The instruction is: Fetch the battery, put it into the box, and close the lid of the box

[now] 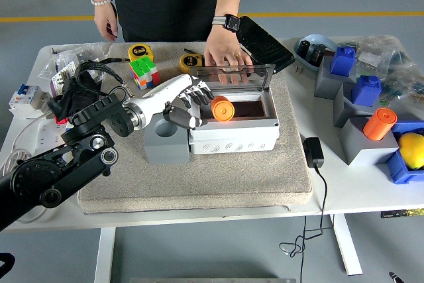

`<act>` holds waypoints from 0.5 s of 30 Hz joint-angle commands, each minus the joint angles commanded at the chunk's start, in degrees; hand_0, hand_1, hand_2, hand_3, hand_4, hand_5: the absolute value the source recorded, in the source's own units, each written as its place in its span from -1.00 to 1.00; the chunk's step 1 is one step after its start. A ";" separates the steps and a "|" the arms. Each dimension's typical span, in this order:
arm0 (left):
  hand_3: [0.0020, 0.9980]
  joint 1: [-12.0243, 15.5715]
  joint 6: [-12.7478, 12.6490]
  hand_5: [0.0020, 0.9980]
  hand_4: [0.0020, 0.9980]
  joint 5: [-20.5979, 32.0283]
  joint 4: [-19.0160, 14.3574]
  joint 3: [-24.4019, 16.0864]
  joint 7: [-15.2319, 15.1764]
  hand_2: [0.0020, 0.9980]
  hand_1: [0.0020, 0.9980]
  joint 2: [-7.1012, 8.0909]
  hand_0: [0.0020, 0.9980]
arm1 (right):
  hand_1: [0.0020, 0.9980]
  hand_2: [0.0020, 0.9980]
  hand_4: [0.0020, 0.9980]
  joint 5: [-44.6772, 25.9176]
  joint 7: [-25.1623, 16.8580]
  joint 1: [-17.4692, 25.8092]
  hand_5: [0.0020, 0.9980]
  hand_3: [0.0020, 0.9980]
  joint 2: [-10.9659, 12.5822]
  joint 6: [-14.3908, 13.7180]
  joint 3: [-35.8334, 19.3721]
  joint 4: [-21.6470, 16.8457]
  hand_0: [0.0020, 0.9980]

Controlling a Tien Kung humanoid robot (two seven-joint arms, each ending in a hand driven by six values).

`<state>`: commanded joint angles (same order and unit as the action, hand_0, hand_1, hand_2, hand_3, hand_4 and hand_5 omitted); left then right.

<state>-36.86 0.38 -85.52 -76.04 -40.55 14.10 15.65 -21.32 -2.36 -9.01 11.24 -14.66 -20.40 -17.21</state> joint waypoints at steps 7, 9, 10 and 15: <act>0.19 -1.19 -0.01 -1.00 0.70 0.96 0.35 2.70 -0.09 0.19 0.14 -1.98 -0.13 | 0.28 0.29 0.77 -0.31 -0.19 0.42 -0.14 0.07 -0.21 -0.01 0.13 0.09 0.33; 0.19 -1.69 -0.01 -1.00 0.70 1.17 0.49 3.46 -0.10 0.19 0.14 -2.57 -0.13 | 0.28 0.29 0.77 -0.37 -0.28 0.39 -0.14 0.07 -0.27 0.02 0.30 0.07 0.33; 0.19 -2.25 -0.08 -1.00 0.70 1.49 0.77 4.27 -0.16 0.19 0.14 -3.27 -0.13 | 0.28 0.29 0.77 -0.54 -0.31 0.26 -0.14 0.07 -0.29 0.07 0.62 0.03 0.33; 0.19 -4.09 -0.33 -1.00 0.70 3.15 2.33 6.14 -0.45 0.19 0.14 -6.42 -0.14 | 0.28 0.29 0.77 -0.62 -0.27 -0.04 -0.14 0.07 -0.15 -0.12 1.00 -0.04 0.33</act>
<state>-40.95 0.05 -82.37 -73.72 -34.42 13.64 9.24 -21.94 -2.62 -9.05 11.09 -14.78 -19.39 -17.24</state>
